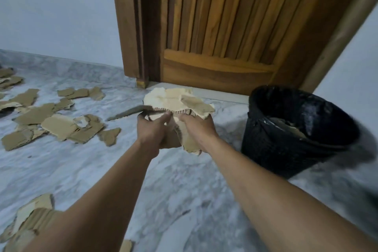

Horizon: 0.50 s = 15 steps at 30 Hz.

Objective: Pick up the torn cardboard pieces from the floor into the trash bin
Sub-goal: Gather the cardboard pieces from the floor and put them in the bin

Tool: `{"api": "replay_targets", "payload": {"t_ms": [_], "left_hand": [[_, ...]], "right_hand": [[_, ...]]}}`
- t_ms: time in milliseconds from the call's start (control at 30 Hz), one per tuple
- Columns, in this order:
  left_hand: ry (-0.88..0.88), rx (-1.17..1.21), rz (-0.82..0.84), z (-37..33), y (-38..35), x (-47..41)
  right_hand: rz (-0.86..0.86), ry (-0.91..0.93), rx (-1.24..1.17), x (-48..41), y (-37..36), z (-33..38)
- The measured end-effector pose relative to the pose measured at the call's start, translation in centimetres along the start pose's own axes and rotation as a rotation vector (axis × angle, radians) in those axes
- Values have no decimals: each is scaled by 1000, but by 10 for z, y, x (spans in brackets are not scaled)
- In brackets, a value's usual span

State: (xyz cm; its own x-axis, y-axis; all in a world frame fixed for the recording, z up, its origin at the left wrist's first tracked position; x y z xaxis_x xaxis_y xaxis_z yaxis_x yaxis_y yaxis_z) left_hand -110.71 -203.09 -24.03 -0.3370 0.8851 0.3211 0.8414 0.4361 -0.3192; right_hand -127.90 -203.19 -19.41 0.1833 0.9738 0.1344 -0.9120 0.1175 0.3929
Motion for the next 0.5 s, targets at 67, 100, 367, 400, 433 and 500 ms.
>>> {"api": "replay_targets", "payload": {"t_ms": [67, 100, 367, 400, 433, 500], "left_hand": [[-26, 22, 57, -5, -46, 9], [-35, 40, 97, -7, -73, 14], [-149, 15, 312, -9, -277, 69], [-169, -35, 323, -4, -296, 74], [-178, -105, 330, 4, -311, 77], [-156, -307, 385, 27, -338, 78]], "right_hand": [[-40, -21, 22, -8, 46, 8], [-50, -53, 32, -14, 70, 10], [-226, -69, 161, -47, 272, 16], [-215, -70, 185, -51, 292, 10], [-195, -86, 212, -56, 308, -1], [-144, -150, 282, -64, 328, -28]]}}
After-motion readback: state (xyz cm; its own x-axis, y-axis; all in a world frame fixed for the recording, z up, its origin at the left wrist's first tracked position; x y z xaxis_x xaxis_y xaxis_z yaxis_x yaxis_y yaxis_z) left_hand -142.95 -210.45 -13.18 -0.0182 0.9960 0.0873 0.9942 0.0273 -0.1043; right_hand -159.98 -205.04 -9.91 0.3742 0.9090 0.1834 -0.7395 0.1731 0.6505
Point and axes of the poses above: each hand's wrist, its own x-axis away from the middle knuckle, its own y-axis out of the back of the hand, z = x × y, the point moved 9 cm from there along -x, towards the middle knuckle, and after that the axes turned 7 degrees about x, right-handed, at the moved point
